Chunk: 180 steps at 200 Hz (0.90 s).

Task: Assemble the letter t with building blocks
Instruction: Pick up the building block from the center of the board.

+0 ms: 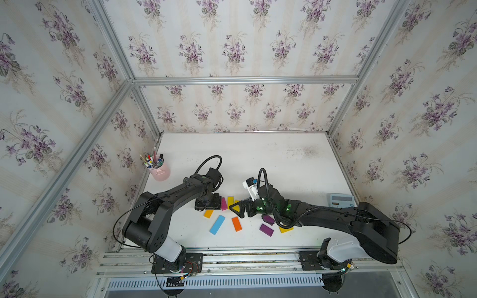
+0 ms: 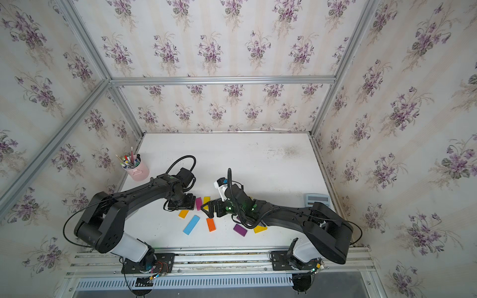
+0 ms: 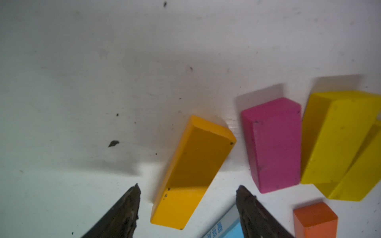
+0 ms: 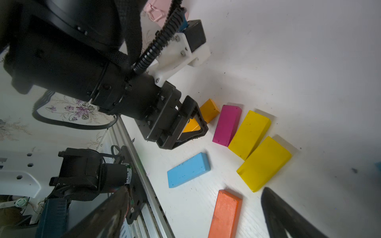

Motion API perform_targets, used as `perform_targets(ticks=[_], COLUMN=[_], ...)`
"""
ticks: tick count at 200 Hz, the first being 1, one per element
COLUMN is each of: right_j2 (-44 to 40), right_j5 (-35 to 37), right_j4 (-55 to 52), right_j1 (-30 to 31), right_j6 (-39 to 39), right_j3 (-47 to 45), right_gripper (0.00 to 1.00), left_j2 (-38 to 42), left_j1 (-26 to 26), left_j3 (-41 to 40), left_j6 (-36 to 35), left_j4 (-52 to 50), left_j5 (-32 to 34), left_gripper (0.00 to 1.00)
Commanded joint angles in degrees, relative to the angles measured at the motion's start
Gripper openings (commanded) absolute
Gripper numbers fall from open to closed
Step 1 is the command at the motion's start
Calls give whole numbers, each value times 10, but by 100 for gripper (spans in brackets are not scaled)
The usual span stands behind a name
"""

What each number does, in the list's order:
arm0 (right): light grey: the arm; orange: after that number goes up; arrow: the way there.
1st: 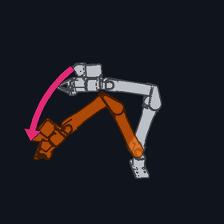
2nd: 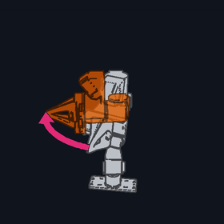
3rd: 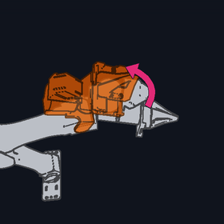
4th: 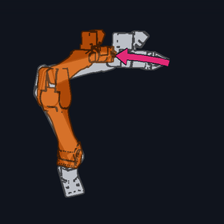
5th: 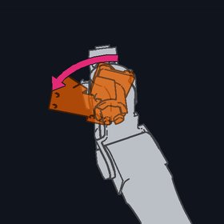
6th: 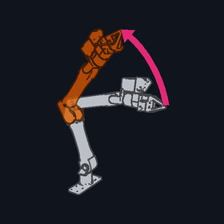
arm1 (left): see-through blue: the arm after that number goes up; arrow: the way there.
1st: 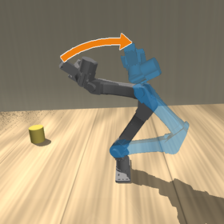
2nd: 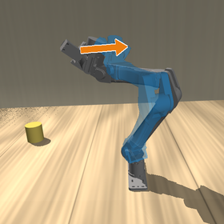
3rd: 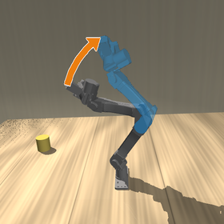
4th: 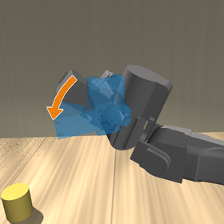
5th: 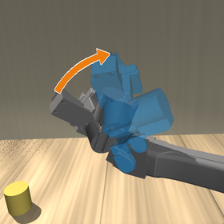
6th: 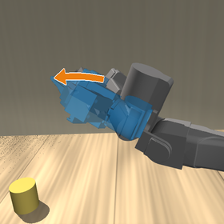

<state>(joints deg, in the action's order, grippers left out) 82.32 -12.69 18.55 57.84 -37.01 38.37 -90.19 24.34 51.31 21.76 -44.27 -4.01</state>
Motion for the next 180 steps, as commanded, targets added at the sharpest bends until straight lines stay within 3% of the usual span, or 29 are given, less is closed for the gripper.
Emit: perform_targets(ticks=[1,100,129,141,180], right_j2=[3,1,1,1,1], right_j5=[-4,-1,-1,-1,-1], right_j4=[18,17,17,16,16], right_j1=[0,1,0,0,0], right_j6=[-3,-3,-2,-2,0], right_j3=[1,-5,-5,-5,-4], right_gripper=[100,100,100,100,100], left_j2=[-8,-21,-19,-17,-16], left_j1=[-1,-1,-1,0,-1], left_j3=[4,-5,-10,-11,-13], left_j6=[-7,-13,-12,-11,-11], left_j4=[1,18,19,19,18], left_j5=[13,11,9,8,5], left_gripper=[75,57,56,48,39])
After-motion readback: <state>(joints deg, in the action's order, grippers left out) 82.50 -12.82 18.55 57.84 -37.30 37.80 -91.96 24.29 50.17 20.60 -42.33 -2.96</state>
